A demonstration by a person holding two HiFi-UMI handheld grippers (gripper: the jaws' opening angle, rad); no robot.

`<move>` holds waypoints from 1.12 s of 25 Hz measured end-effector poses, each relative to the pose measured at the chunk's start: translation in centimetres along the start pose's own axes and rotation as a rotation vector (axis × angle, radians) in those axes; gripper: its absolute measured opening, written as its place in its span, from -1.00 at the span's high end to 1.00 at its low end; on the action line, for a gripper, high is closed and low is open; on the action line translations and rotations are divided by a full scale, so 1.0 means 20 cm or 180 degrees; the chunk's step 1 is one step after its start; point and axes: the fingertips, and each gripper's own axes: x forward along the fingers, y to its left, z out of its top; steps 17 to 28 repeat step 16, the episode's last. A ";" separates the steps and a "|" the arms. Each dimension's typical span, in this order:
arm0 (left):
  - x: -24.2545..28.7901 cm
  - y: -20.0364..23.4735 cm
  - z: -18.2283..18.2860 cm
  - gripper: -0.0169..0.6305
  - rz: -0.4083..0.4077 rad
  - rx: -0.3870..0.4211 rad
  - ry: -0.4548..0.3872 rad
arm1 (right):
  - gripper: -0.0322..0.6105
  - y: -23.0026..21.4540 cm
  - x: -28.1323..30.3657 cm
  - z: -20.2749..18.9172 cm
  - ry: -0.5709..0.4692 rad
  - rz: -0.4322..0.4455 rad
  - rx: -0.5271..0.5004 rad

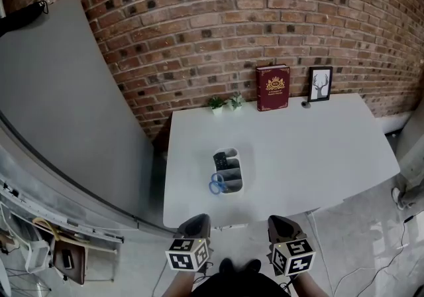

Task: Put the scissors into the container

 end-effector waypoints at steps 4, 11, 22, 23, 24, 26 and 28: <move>0.01 0.00 0.00 0.87 0.0002 -0.0005 0.0007 | 0.90 -0.01 0.01 0.01 -0.0010 -0.0028 -0.0004; 0.02 0.01 0.01 0.87 -0.0016 -0.0008 0.0014 | 0.90 0.01 0.02 0.03 -0.0002 -0.0008 -0.0018; 0.03 0.01 0.02 0.87 -0.0030 -0.0006 0.0020 | 0.90 0.01 0.03 0.04 0.0003 0.0009 -0.0017; 0.03 0.01 0.02 0.87 -0.0030 -0.0006 0.0020 | 0.90 0.01 0.03 0.04 0.0003 0.0009 -0.0017; 0.03 0.01 0.02 0.87 -0.0030 -0.0006 0.0020 | 0.90 0.01 0.03 0.04 0.0003 0.0009 -0.0017; 0.03 0.01 0.02 0.87 -0.0030 -0.0006 0.0020 | 0.90 0.01 0.03 0.04 0.0003 0.0009 -0.0017; 0.03 0.01 0.02 0.87 -0.0030 -0.0006 0.0020 | 0.90 0.01 0.03 0.04 0.0003 0.0009 -0.0017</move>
